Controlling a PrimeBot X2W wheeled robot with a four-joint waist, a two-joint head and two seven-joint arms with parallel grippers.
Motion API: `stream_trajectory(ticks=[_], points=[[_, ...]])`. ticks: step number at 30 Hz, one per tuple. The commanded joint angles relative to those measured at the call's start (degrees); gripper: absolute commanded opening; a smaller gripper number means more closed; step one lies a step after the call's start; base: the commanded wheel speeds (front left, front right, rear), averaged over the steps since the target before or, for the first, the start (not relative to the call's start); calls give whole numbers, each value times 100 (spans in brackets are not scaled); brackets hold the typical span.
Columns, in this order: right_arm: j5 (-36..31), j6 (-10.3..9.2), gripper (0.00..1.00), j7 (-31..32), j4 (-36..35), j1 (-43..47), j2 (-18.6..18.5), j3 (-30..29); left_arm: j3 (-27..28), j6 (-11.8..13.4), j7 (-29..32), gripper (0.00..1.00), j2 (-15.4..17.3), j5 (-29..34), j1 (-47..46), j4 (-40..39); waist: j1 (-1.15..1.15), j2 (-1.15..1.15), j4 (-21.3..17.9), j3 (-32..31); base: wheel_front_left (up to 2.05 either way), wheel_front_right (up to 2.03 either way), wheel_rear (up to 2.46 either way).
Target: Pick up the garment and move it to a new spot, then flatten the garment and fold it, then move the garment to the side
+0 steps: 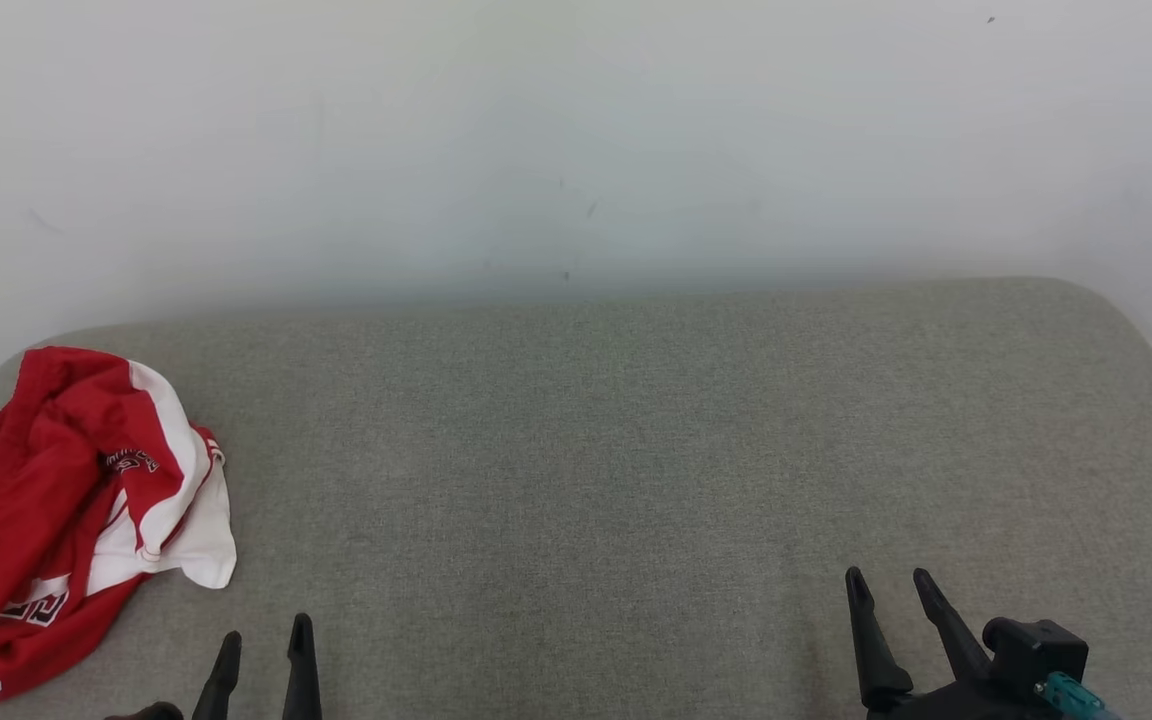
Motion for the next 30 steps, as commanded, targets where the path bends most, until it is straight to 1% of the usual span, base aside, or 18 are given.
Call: stream_trajectory(ticks=[1,17,27,30], points=[[-125,-11,100,-39,-14,-37,-20,14,-9,20,-60,100,30,138,-16,-11,0,0,-1,-2,0,0,0],[-816,-13,100,-215,64,-7,-21,136,14,89,-241,100,36,754,5,106,0,0,-20,-105,0,0,0],[-1241,-14,100,-299,81,68,-21,221,9,140,-341,100,40,1046,120,168,0,0,-27,-194,0,0,0],[-1271,-14,100,-305,81,76,-21,225,6,141,-351,100,42,1095,133,178,0,0,-31,-204,0,0,0]])
